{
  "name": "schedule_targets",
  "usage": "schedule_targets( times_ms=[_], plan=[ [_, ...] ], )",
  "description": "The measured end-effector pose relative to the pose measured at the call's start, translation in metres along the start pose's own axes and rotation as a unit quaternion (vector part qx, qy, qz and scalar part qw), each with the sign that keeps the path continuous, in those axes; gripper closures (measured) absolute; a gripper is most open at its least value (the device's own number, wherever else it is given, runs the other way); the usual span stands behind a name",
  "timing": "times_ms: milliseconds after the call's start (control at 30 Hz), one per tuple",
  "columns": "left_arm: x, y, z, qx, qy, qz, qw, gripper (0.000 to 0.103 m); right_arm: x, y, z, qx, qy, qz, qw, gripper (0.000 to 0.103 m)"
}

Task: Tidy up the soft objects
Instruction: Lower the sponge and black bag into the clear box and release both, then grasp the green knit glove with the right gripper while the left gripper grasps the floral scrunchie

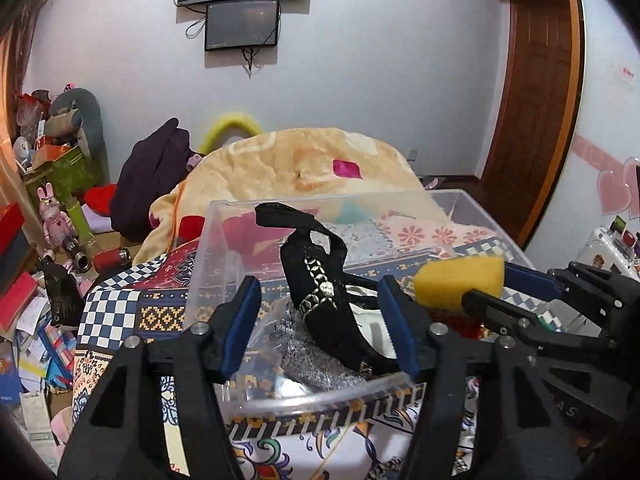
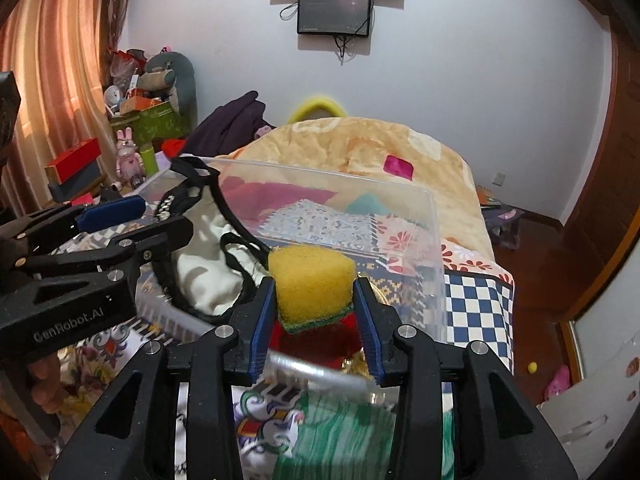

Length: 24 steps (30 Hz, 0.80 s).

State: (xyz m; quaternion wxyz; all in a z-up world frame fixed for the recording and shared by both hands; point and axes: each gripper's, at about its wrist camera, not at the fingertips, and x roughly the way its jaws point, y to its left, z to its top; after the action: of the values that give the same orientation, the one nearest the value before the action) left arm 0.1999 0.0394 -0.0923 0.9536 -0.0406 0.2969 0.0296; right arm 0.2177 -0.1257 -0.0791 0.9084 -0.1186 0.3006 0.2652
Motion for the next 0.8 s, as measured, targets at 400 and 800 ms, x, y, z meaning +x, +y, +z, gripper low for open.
schedule_targets(
  times_ms=[400, 800],
  plan=[
    [-0.053, 0.005, -0.002, 0.001, -0.016, -0.034, 0.9993, 0.011, -0.06, -0.006, -0.007, 0.006, -0.062, 0.004, 0.998, 0.045],
    [-0.072, 0.02, -0.047, 0.03, 0.016, -0.021, 0.9992, 0.006, -0.061, -0.01, -0.041, 0.022, -0.039, -0.007, 0.999, 0.033]
  ],
)
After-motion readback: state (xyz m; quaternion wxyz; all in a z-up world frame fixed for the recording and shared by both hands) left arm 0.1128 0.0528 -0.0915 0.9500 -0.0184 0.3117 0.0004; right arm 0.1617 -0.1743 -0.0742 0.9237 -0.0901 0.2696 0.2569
